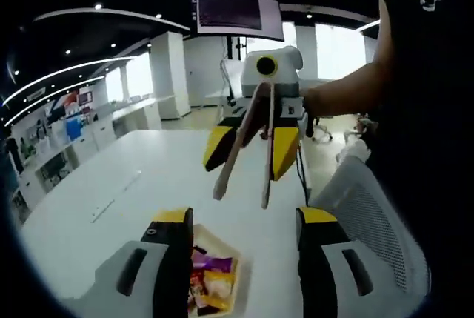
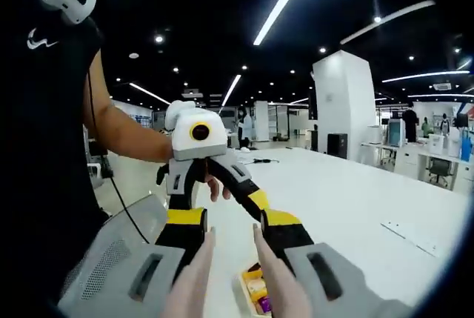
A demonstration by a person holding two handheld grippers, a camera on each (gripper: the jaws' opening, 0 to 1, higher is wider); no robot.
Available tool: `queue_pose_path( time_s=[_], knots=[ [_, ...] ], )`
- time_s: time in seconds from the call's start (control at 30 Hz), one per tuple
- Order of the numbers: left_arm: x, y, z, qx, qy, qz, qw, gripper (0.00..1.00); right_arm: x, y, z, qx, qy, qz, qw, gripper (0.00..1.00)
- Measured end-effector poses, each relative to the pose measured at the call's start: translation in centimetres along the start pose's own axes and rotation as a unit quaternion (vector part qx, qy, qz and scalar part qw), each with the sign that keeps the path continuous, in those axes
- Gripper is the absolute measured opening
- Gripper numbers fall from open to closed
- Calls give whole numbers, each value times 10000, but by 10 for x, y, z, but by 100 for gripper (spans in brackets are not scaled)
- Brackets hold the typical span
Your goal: Place the target food into the container with the food tongs after gripping and lifting it, then release it inside without dropping or visibly crushing the food.
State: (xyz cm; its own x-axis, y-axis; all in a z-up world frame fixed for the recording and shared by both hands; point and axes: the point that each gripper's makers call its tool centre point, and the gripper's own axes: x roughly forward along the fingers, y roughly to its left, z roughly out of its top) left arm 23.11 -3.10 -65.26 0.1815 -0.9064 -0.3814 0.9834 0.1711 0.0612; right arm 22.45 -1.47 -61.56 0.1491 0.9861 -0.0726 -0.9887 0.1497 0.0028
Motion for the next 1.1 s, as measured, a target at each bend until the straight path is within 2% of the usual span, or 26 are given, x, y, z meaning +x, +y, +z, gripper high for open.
queue_pose_path(
  time_s=[0.1,0.23,0.33,0.4,0.57,0.8,0.97,1.03,1.1],
  knots=[
    [1,-3,0,-10,-3,-146,9999,46,2,3,0,25,-32,34,10000,28],
    [2,-6,4,13,-65,-272,9996,43,6,4,-3,76,-28,74,9999,28],
    [1,-9,7,40,-82,-346,9994,34,8,7,0,167,-133,138,9997,28],
    [0,-7,6,29,-54,-314,9995,28,11,8,0,132,-91,165,9997,27],
    [-2,-6,7,15,-98,-283,9996,27,11,6,1,160,-106,168,9997,27],
    [-3,-4,9,44,-130,-226,9997,20,11,5,3,250,-69,147,9996,24],
    [-5,-1,10,76,-138,-166,9997,20,10,2,1,318,40,105,9994,24],
    [-7,1,10,92,-131,-126,9998,19,8,-1,-4,468,181,53,9987,24],
    [-8,1,10,87,-117,-115,9998,18,5,-2,-4,444,164,63,9989,23]
  ],
)
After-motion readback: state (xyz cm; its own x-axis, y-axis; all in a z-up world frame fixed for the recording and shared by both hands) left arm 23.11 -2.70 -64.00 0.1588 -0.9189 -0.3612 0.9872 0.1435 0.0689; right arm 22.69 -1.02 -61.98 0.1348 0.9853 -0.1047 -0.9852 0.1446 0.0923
